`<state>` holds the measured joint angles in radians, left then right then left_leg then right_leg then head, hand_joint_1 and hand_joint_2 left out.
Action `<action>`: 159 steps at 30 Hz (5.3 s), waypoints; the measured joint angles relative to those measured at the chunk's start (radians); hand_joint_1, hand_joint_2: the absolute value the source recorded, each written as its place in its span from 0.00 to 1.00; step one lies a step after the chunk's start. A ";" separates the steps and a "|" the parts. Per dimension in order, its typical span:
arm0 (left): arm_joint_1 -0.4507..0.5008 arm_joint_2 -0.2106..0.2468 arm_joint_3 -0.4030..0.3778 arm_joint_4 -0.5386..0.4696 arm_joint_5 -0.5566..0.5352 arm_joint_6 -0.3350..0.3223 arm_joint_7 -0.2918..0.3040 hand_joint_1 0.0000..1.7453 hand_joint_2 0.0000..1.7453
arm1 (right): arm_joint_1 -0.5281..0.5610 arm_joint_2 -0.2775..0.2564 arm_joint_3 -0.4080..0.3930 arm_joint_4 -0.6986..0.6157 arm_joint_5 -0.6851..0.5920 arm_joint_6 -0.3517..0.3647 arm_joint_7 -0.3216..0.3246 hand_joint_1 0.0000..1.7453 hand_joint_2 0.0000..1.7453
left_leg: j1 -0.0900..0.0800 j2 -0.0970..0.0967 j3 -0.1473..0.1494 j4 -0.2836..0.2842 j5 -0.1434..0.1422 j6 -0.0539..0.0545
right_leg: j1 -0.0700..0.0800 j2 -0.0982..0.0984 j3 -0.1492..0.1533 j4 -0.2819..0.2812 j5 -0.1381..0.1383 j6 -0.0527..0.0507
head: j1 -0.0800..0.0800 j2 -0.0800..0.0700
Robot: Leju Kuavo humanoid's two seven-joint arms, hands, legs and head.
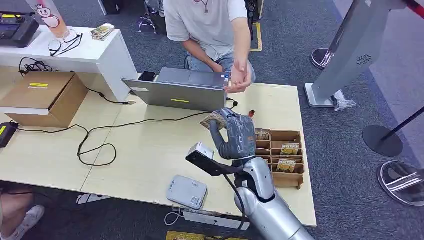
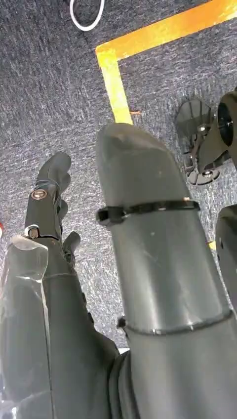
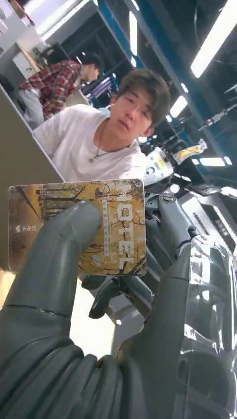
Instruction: Pass the card to the sensor for recognition and then transmit it.
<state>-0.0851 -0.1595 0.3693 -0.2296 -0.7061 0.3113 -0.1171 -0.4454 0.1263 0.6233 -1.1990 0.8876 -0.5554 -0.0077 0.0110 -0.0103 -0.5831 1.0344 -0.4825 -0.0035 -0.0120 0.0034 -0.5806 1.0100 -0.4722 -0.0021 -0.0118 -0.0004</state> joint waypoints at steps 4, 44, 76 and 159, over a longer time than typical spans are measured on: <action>-0.001 0.000 0.000 0.000 0.000 0.000 0.000 0.00 0.00 | -0.003 0.003 -0.007 0.011 0.095 -0.028 0.037 1.00 1.00 | 0.000 0.000 0.000 0.000 0.000 0.000 | 0.000 0.000 0.000 0.000 0.000 0.000 | 0.000 0.000; 0.000 -0.002 0.000 0.000 0.018 0.013 -0.009 0.00 0.00 | -0.037 0.044 -0.058 0.101 0.387 -0.070 0.143 0.00 1.00 | 0.000 0.000 0.000 0.000 0.000 0.000 | 0.000 0.000 0.000 0.000 0.000 0.000 | 0.000 0.000; 0.001 -0.003 0.000 0.000 0.036 0.026 -0.020 0.00 0.00 | -0.013 0.043 -0.058 0.033 0.256 -0.053 0.057 0.00 0.00 | 0.000 0.000 0.000 0.000 0.000 0.000 | 0.000 0.000 0.000 0.000 0.000 0.000 | 0.000 0.000; 0.038 -0.003 0.008 0.000 0.066 0.057 -0.086 0.00 0.00 | 0.382 -0.128 -0.251 -0.307 0.265 0.009 -0.132 0.00 1.00 | 0.000 0.000 0.000 0.000 0.000 0.000 | 0.000 0.000 0.000 0.000 0.000 0.000 | 0.000 0.000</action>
<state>-0.0469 -0.1621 0.3777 -0.2293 -0.6401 0.3685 -0.2033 -0.0638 -0.0019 0.3719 -1.5064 1.1528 -0.5466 -0.1392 0.0109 -0.0103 -0.5832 1.0344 -0.4826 -0.0035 -0.0120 0.0033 -0.5808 1.0099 -0.4724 -0.0019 -0.0122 -0.0004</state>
